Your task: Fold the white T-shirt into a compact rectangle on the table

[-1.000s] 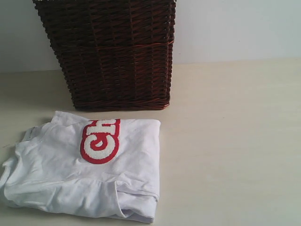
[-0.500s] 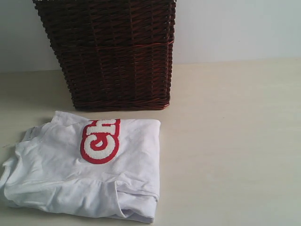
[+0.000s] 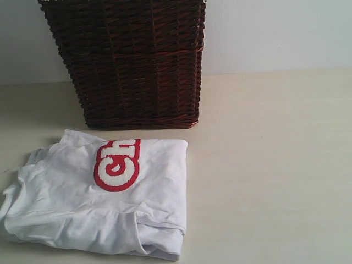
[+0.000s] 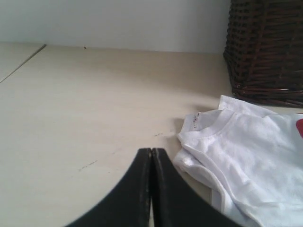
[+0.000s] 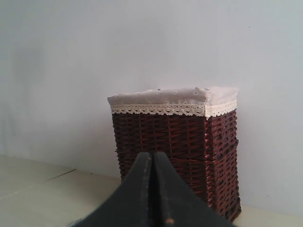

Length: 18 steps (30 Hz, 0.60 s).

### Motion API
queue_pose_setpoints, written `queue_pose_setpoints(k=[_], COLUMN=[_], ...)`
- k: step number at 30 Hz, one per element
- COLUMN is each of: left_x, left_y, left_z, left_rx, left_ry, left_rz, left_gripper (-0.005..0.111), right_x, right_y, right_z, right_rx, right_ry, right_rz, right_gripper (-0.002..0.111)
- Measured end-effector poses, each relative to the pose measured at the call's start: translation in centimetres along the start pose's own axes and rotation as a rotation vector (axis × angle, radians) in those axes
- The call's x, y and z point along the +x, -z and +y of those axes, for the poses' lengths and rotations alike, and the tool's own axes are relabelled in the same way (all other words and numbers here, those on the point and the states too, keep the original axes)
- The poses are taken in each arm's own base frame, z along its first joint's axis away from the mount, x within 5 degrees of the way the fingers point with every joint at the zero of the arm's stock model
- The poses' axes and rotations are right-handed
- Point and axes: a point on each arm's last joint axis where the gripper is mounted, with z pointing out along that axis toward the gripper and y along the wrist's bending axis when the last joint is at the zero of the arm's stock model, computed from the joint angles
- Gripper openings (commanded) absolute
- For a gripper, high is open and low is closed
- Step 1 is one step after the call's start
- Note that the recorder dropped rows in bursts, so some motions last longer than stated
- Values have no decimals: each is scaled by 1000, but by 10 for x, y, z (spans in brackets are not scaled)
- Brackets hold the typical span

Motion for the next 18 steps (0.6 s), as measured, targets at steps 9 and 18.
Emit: queue_pose_setpoints(k=[9,18], left_x=[0,1], left_y=[0,0], left_z=[0,0], left_rx=[-1,-1], left_ry=[-3,-3], left_rz=[2,6], left_gripper=[0,0], right_x=[0,0], right_y=[0,0], right_z=[0,0], right_rx=[0,0], right_ry=[0,-3], right_rz=[0,0], right_gripper=[0,0])
